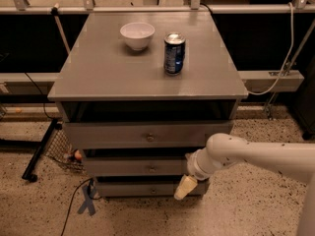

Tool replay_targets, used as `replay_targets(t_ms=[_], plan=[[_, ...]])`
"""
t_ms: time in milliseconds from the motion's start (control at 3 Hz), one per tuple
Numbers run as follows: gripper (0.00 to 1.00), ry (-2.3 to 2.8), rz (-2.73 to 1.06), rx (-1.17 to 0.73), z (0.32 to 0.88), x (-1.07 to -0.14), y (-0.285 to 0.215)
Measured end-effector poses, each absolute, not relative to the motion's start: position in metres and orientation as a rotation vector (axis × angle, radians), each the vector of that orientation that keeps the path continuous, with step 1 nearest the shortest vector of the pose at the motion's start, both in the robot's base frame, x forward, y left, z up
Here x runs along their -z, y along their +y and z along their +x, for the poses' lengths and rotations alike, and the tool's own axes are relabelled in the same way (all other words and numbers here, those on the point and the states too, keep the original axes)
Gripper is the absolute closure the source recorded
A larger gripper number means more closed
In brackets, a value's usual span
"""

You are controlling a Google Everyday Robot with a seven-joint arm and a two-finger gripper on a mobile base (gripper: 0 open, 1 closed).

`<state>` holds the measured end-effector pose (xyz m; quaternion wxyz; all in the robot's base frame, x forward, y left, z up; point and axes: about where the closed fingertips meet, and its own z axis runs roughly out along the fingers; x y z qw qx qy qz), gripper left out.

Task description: Open middle drawer

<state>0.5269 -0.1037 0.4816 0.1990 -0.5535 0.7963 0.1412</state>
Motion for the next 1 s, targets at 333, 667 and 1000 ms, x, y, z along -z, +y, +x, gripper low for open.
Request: replay_targets(t_ms=[333,667,1000], plan=[[0.00,2.205,-1.619,-0.401,0.541,-0.464,-0.099],[0.00,2.203,-1.622,-0.400,0.541,-0.463,-0.099],[0.00,2.207,-1.635,-0.352,0.547,-0.445,-0.103]])
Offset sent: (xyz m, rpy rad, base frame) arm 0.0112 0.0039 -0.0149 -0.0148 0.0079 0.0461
